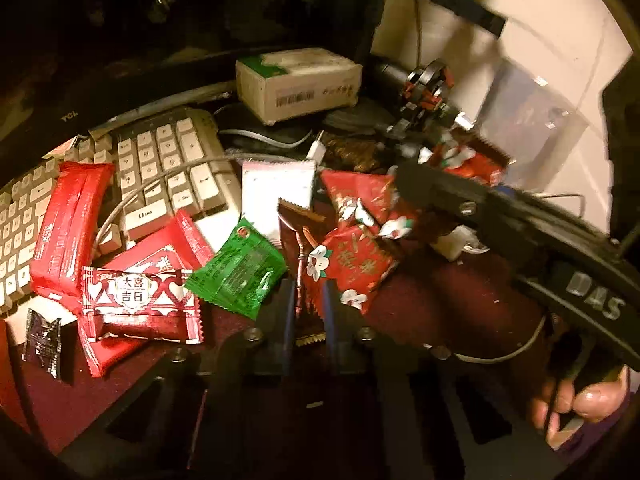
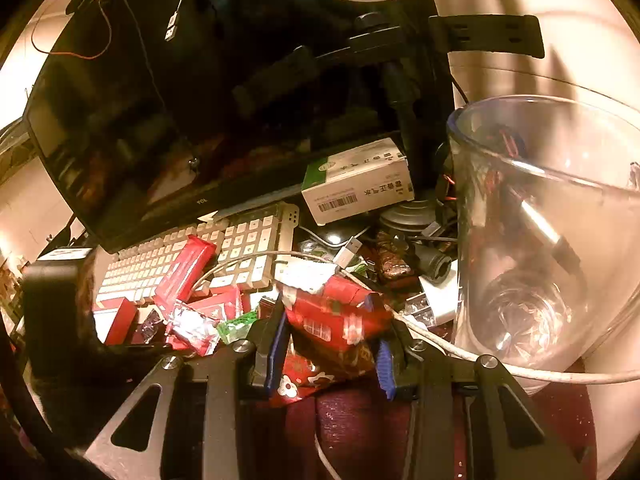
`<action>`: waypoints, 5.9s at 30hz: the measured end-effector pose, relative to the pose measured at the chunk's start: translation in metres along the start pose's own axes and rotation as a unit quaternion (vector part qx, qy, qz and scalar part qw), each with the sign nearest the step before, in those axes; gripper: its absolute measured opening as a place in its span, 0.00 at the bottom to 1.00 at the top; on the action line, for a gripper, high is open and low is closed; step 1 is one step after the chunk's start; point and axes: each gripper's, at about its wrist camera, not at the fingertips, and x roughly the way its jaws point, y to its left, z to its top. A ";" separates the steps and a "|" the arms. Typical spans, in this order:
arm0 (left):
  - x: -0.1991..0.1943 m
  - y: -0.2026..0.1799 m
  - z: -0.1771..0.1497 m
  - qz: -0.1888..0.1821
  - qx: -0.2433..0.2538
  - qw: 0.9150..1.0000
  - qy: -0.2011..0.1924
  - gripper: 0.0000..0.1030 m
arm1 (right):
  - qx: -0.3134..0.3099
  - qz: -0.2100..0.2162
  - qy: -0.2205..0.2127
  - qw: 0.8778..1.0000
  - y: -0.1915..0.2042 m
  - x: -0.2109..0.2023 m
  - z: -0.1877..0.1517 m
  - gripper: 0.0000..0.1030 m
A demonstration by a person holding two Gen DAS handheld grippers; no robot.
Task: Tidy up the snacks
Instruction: 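Grasp a red patterned bag with right gripper while left grasps red flowered bag, then lift the red flowered bag with the left gripper while right holds its bag, then carry both red bags over the tray and open both grippers, then grasp the brown Nutty snack bar on the cloth with the left gripper, then carry the brown bar to the tray while right gripper grasps red-white bag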
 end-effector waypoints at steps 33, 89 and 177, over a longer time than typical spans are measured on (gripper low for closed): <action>-0.152 0.062 -0.124 0.061 -0.101 0.990 -0.073 0.07 | -0.023 0.138 0.100 0.985 0.043 0.007 -0.020 0.34; -0.229 0.179 -0.174 0.171 -0.113 0.973 -0.107 0.39 | -0.085 0.227 0.126 0.962 0.238 0.006 -0.059 0.34; -0.199 0.108 -0.166 0.105 -0.168 0.976 -0.095 0.32 | -0.130 0.051 0.193 0.971 0.144 0.085 -0.027 0.26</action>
